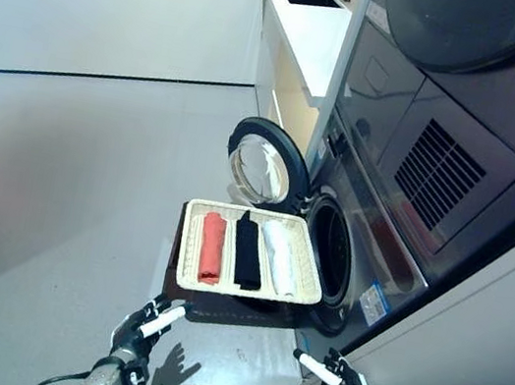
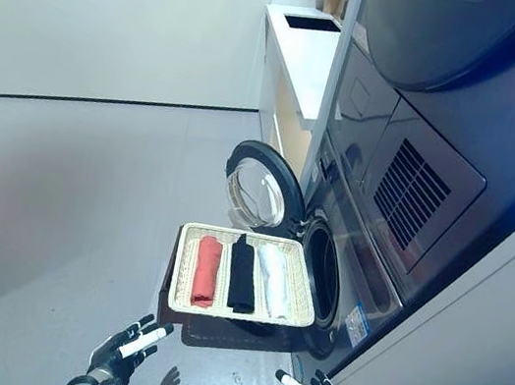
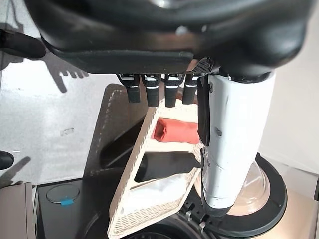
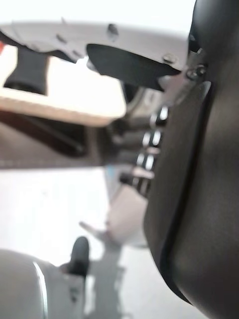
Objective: Pick up the clothes and place them into the washing machine
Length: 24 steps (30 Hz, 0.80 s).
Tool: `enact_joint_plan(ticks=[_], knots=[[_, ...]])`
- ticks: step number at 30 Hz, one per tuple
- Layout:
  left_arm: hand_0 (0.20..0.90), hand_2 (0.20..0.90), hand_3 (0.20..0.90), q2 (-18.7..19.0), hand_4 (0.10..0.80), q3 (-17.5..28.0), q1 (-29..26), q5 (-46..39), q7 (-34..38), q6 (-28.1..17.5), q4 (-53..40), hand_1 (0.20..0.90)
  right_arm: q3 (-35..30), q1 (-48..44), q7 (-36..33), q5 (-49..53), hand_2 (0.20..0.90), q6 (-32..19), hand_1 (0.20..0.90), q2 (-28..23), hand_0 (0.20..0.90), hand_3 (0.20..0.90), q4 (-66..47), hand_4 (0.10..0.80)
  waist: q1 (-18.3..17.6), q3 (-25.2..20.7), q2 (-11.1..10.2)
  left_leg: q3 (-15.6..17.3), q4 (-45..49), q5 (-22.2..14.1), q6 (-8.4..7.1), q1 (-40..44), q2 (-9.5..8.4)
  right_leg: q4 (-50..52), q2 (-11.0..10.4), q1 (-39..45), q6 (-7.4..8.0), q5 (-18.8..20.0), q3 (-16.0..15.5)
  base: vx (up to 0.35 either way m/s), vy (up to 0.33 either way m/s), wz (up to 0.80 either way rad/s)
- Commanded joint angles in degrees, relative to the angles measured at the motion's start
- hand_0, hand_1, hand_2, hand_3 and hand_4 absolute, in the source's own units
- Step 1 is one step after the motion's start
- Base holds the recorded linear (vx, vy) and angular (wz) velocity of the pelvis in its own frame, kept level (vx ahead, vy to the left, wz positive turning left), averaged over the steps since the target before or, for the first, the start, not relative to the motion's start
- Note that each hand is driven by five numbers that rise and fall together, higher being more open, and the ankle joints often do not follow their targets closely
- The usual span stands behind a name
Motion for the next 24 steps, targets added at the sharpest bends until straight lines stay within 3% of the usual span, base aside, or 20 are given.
enact_joint_plan(ticks=[1, 3, 7, 9, 11, 12, 18, 19, 24], knots=[[0.900, 0.900, 0.900, 1.60, 0.800, 1.79, -5.47, -0.02, -0.77, -4.43, -1.54, 0.900, -0.24, -5.19, 0.36, 1.01, 0.900, -4.08, 0.900, 0.10, 0.900, 0.900, -1.34, 0.800, 0.29, 1.78, -3.24, -1.73, 8.21, -4.91, -2.48, -1.23, 0.64, 1.73, -1.60, 0.15, 0.32, -1.30, -0.72, -0.028, -0.038, 0.05], [0.900, 0.900, 0.900, 1.79, 0.800, 1.56, -6.00, 0.28, -0.51, -4.39, -1.55, 0.900, -0.63, -5.64, 0.13, 0.99, 0.900, -4.22, 0.900, -0.44, 0.900, 0.900, -1.21, 0.800, 0.33, 2.65, -3.66, -1.58, 10.84, -5.11, -2.82, -3.02, 0.45, 1.83, -1.85, 0.04, 0.12, -1.09, -0.94, -0.064, -0.023, 0.02], [0.900, 0.900, 0.900, 1.73, 0.800, 1.18, -5.23, 0.93, -1.05, -4.20, -2.00, 0.900, -1.08, -5.03, 0.08, 0.73, 0.900, -4.18, 0.900, -0.69, 0.900, 0.900, -1.43, 0.800, -0.03, 2.42, -3.65, 1.09, 10.76, -4.97, -3.01, -3.37, 1.73, 1.62, -1.47, -0.13, 0.01, -1.09, -1.59, -0.015, 0.006, 0.09], [0.900, 0.900, 0.900, 1.77, 0.800, 1.14, -5.18, 0.74, -1.14, -4.11, -1.90, 0.900, -1.20, -5.01, 0.04, 0.75, 0.900, -4.05, 0.900, -0.64, 0.900, 0.900, -1.08, 0.800, 0.05, 2.50, -3.67, 0.38, 11.86, -4.96, -3.21, -3.84, 1.80, 1.34, -1.24, -0.01, -0.13, -1.09, -1.62, 0.000, 0.000, 0.00], [0.900, 0.900, 0.900, 1.87, 0.800, 1.26, -5.20, 0.61, -1.17, -4.18, -2.01, 0.900, -1.12, -5.03, 0.13, 0.56, 0.900, -3.98, 0.900, -0.75, 0.900, 0.900, -0.88, 0.800, 0.26, 2.77, -3.76, -0.89, 12.64, -5.37, -3.06, -4.23, 1.28, 1.26, -1.28, -0.09, -0.17, -1.01, -1.38, 0.000, 0.000, 0.00], [0.900, 0.900, 0.900, 1.95, 0.800, 1.55, -5.27, 0.48, -0.98, -4.35, -2.47, 0.900, -1.44, -5.11, 0.08, 0.52, 0.900, -4.00, 0.900, -1.13, 0.900, 0.900, -0.53, 0.800, 0.70, 3.15, -4.11, -3.90, 13.59, -6.43, -2.74, -5.21, -0.61, 1.35, -1.68, -0.51, -0.10, -0.56, -0.67, 0.000, 0.000, 0.00], [0.900, 0.900, 0.900, 1.61, 0.800, 1.54, -5.67, 0.33, -0.89, -4.54, -2.11, 0.900, -2.58, -5.37, -0.05, 1.24, 0.900, -3.76, 0.900, -1.19, 0.900, 0.900, 0.26, 0.800, 0.36, 2.50, -3.80, -3.39, 11.92, -6.99, -1.06, -4.34, -1.72, 2.87, -2.91, -1.13, 0.65, -0.64, -0.50, 0.031, 0.066, 0.02], [0.900, 0.900, 0.900, 1.57, 0.800, 1.55, -5.84, 0.47, -0.73, -4.69, -2.00, 0.900, -2.74, -5.90, -0.02, 1.34, 0.900, -3.70, 0.900, -1.24, 0.900, 0.900, 0.42, 0.800, 0.35, 2.26, -3.52, -3.14, 10.74, -7.40, -0.16, -3.51, -2.44, 4.75, -3.55, -2.00, 0.91, -1.10, 0.13, 0.043, 0.108, 0.00], [0.900, 0.900, 0.900, 1.75, 0.800, 1.24, -6.77, 0.45, -0.59, -4.93, -2.13, 0.900, -2.82, -6.92, 0.35, 1.85, 0.900, -3.18, 0.900, -0.81, 0.900, 0.900, 1.18, 0.800, 0.63, 2.31, -3.49, -2.21, 10.75, -8.80, 1.47, -2.58, -3.97, 7.84, -4.81, -2.99, 1.77, -2.12, 1.33, 0.055, 0.113, -0.04]])
